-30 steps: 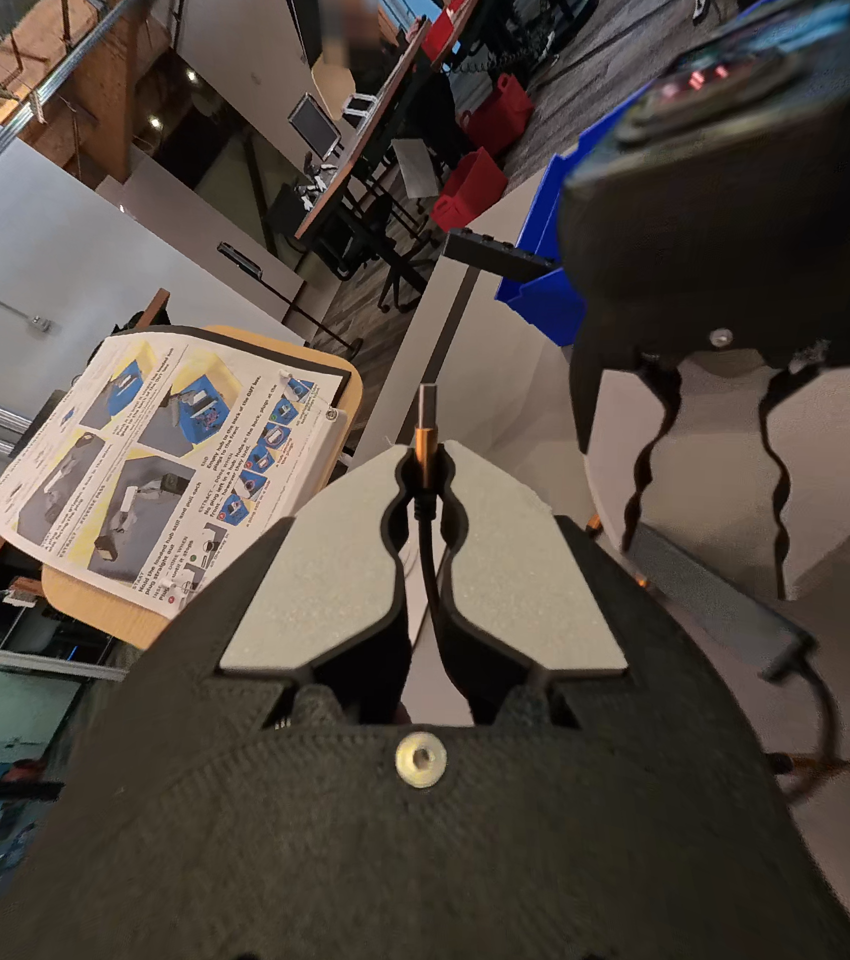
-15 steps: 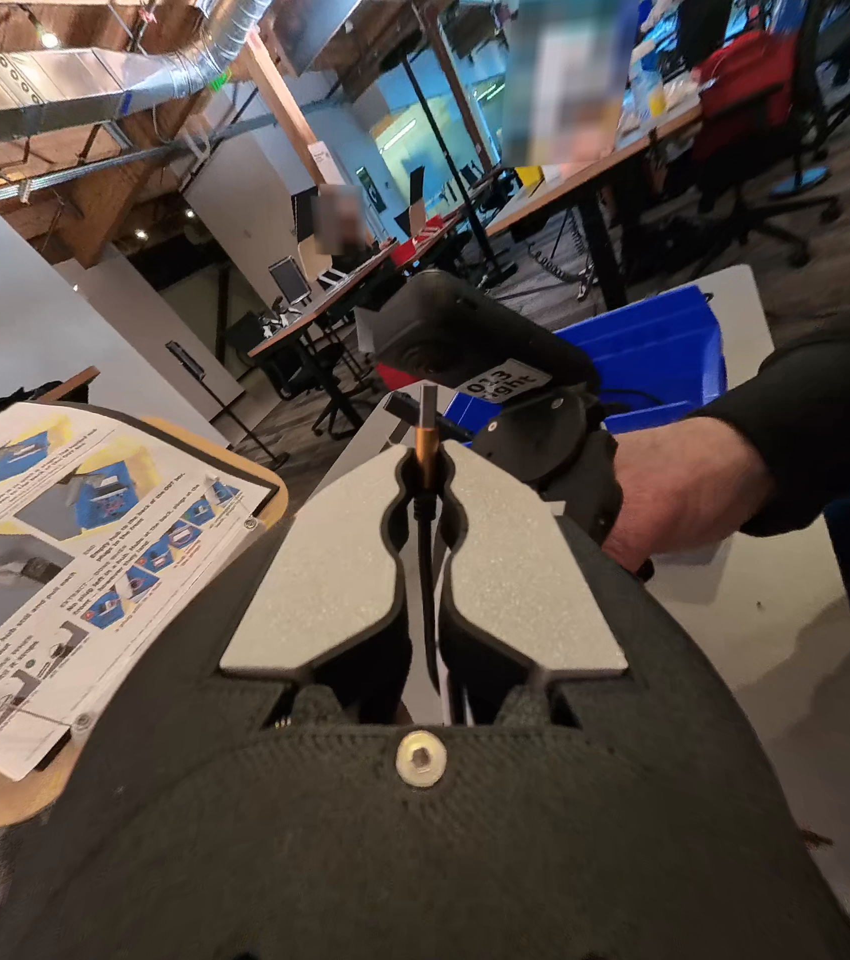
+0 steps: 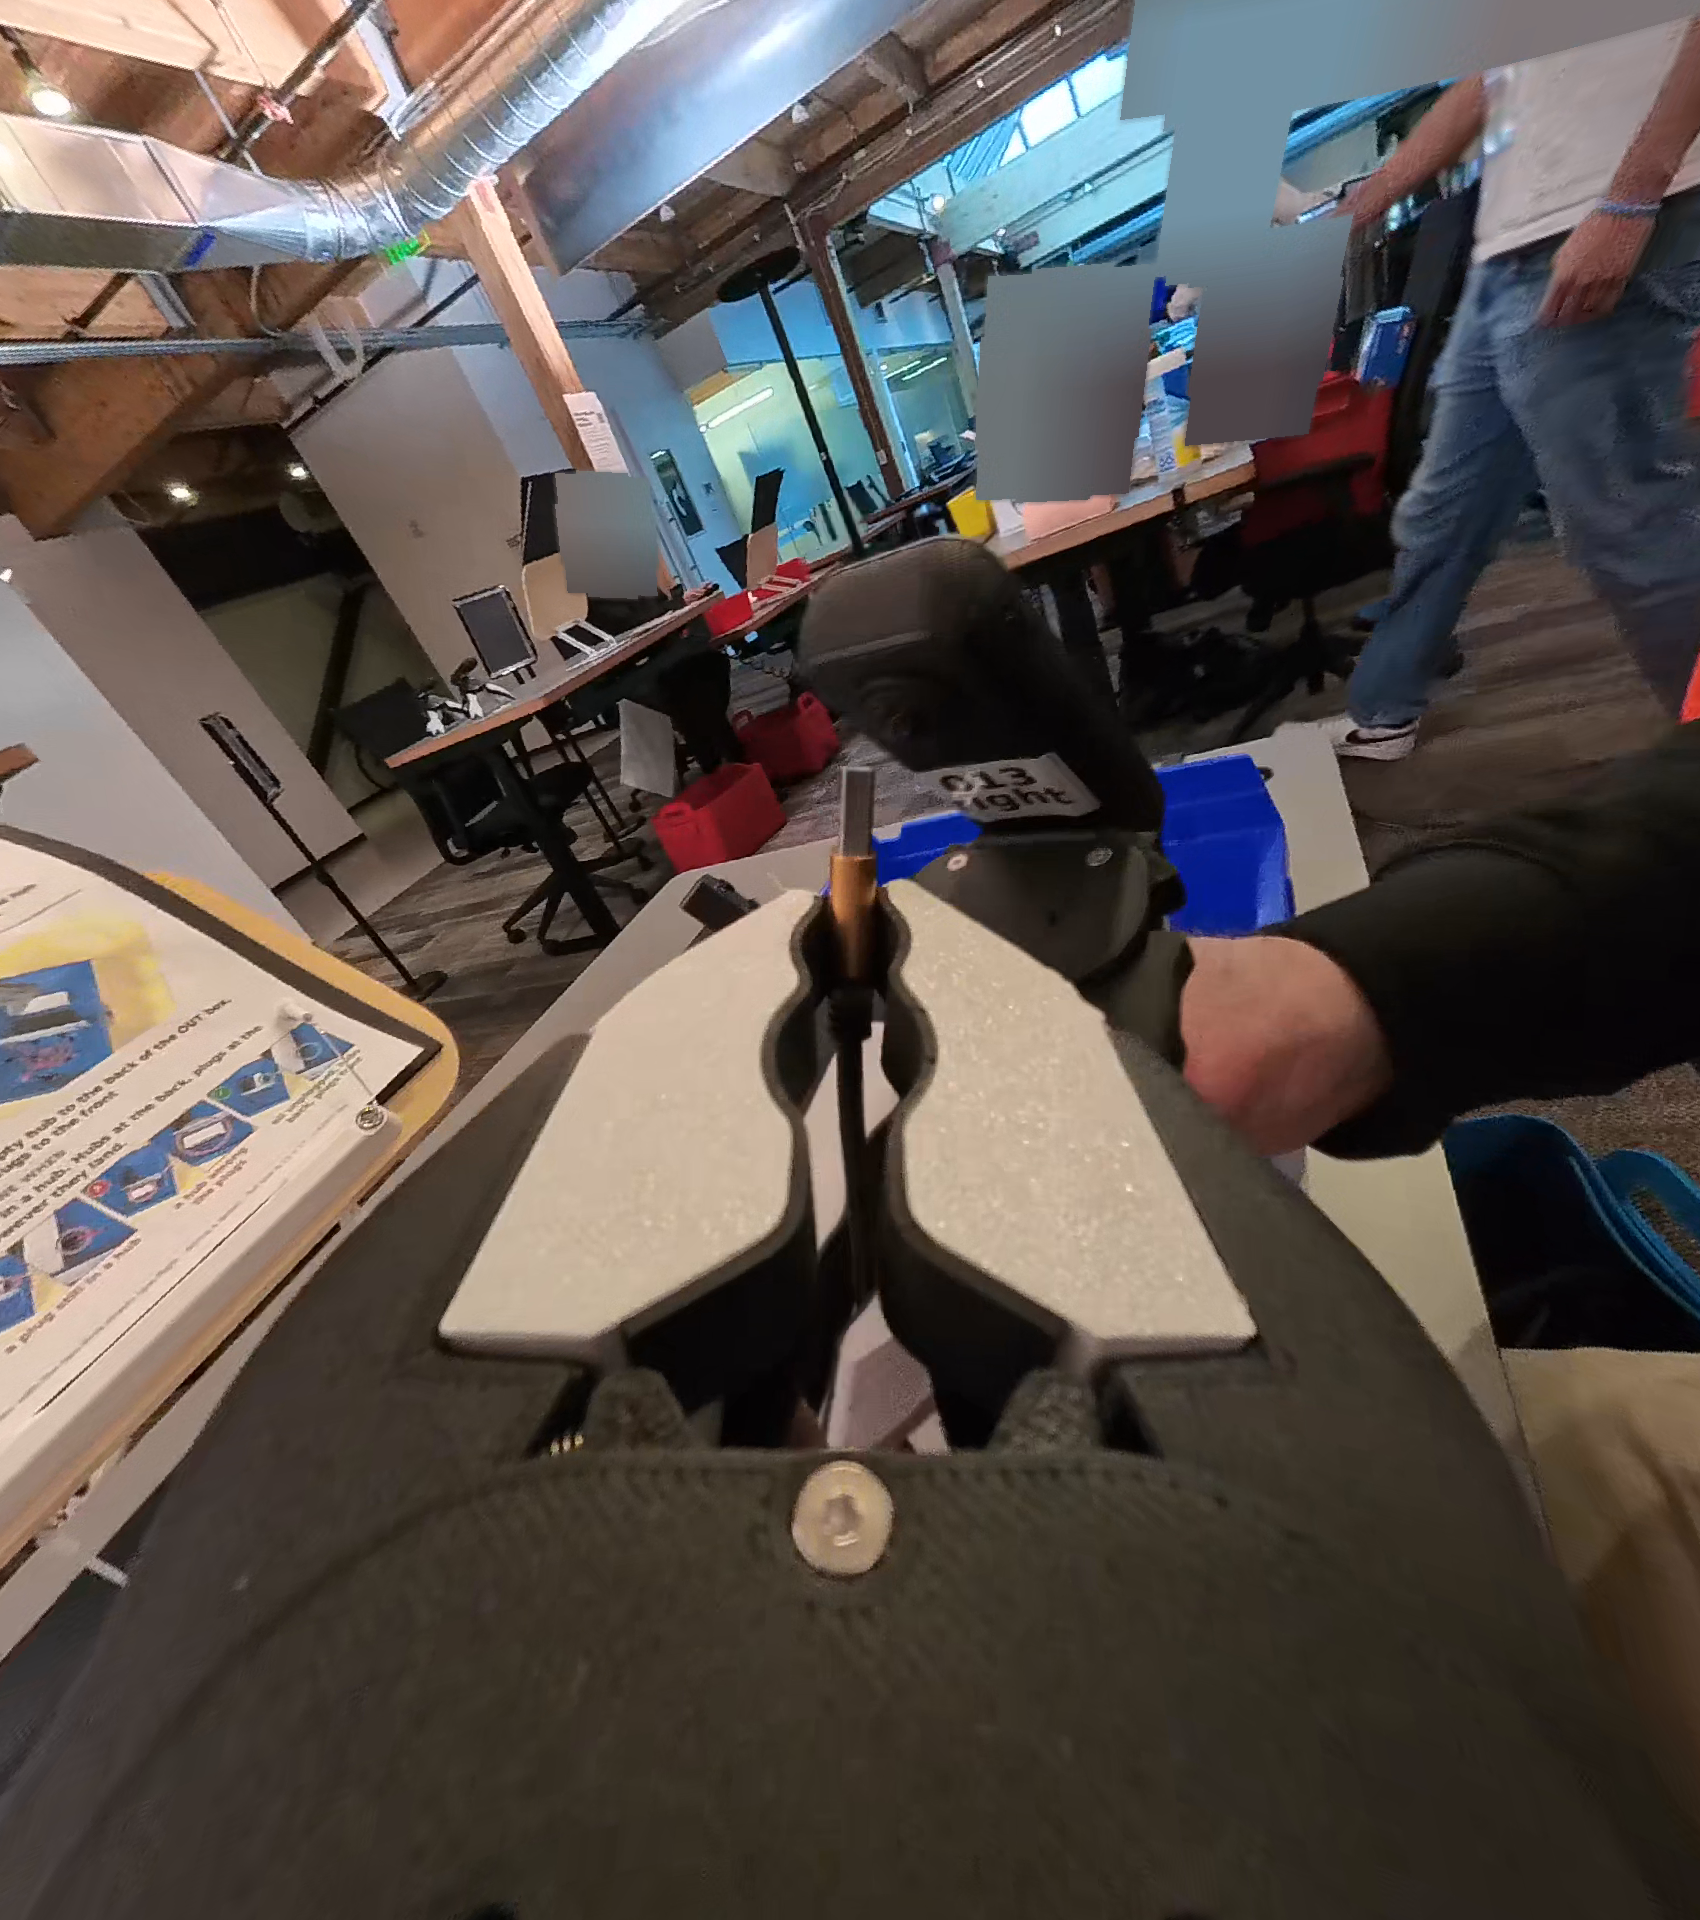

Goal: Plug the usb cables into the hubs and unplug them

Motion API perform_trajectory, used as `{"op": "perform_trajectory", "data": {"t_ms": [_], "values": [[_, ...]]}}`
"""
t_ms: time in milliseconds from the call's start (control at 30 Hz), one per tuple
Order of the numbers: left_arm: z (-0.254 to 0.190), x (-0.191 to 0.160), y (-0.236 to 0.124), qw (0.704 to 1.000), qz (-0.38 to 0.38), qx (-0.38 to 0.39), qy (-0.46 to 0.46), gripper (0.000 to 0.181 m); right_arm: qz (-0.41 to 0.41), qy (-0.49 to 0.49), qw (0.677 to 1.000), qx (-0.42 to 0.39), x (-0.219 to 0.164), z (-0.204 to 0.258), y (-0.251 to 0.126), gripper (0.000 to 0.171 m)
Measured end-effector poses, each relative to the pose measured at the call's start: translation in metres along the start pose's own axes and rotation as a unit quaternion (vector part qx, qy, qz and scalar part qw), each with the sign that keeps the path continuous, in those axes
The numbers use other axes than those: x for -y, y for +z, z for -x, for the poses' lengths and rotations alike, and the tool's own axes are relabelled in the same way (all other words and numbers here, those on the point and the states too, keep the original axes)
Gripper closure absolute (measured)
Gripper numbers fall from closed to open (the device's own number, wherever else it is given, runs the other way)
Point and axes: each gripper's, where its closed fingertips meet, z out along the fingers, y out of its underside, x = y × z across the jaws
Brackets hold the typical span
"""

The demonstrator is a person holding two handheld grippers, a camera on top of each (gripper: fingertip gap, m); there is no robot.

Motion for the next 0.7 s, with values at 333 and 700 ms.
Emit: {"op": "perform_trajectory", "data": {"t_ms": [333,700], "values": [[0.009,0.01,-0.007,0.999,-0.028,-0.008,-0.039,0.174,0.01,0.0,1.0,-0.004,0.01,-0.006,-0.023,0.156],[0.015,0.011,-0.01,0.998,-0.034,-0.011,-0.057,0.174,0.029,-0.024,0.999,-0.005,0.009,-0.007,-0.029,0.166]]}}
